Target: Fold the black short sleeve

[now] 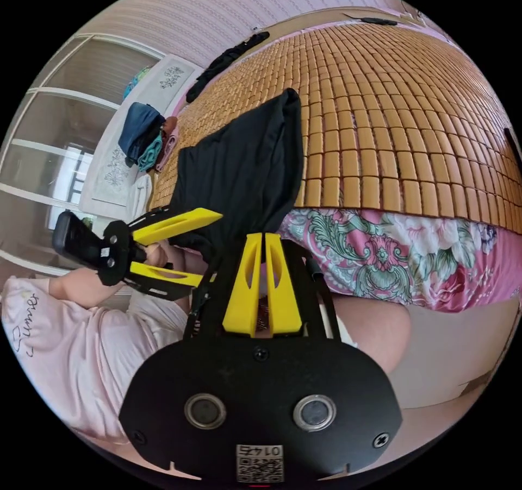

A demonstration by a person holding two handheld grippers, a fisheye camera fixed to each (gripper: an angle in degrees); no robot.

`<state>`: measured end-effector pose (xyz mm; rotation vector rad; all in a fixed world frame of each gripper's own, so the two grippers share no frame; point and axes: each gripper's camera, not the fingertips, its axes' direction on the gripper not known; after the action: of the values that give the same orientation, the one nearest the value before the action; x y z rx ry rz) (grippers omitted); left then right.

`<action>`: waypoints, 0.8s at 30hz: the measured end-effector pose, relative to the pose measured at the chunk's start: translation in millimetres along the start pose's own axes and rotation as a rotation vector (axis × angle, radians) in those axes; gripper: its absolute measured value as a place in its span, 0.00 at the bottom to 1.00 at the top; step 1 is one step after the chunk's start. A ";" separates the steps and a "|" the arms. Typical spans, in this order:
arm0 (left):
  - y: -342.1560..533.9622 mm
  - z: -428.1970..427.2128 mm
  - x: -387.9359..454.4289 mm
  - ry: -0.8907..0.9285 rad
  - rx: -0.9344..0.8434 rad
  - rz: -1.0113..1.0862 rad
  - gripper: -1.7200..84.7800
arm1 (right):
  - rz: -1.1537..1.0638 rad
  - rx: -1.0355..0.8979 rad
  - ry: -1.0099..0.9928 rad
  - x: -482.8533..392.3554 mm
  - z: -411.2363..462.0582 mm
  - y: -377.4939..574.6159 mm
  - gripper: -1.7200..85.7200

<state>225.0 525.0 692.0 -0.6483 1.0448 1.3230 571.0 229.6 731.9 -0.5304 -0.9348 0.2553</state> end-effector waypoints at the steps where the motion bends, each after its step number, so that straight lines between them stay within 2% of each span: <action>1: -6.9 6.0 -2.0 -0.019 -0.016 -0.008 0.20 | -0.026 0.015 -0.060 -0.6 -10.6 0.8 0.03; 2: -9.6 8.8 -3.4 -0.025 -0.022 -0.015 0.20 | -0.042 0.022 -0.085 -1.2 -15.7 1.1 0.03; 4: -15.1 17.4 -9.1 -0.029 -0.060 -0.063 0.10 | -0.104 0.077 -0.138 -2.6 -37.2 4.1 0.03; 7: -12.1 16.6 -10.3 -0.070 -0.113 -0.099 0.03 | -0.034 0.237 -0.222 24.1 -67.9 14.6 0.04; 9: -6.1 9.3 -8.1 -0.068 -0.084 -0.083 0.03 | 0.072 0.308 -0.256 54.0 -76.8 21.8 0.06; 16: 16.4 -21.2 -1.0 -0.042 -0.040 -0.056 0.02 | 0.226 0.229 -0.348 103.5 -51.7 3.3 0.16; 20: 22.5 -36.0 5.4 -0.018 -0.016 -0.016 0.02 | 0.308 0.254 -0.434 116.3 -37.4 -6.3 0.15; 24: 28.5 -49.3 12.9 0.003 0.003 0.018 0.01 | 0.323 0.363 -0.473 115.6 -57.0 -5.5 0.06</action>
<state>184.6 493.0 664.4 -0.6399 1.0571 1.3356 684.1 256.3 787.9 -0.2829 -1.2240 0.8525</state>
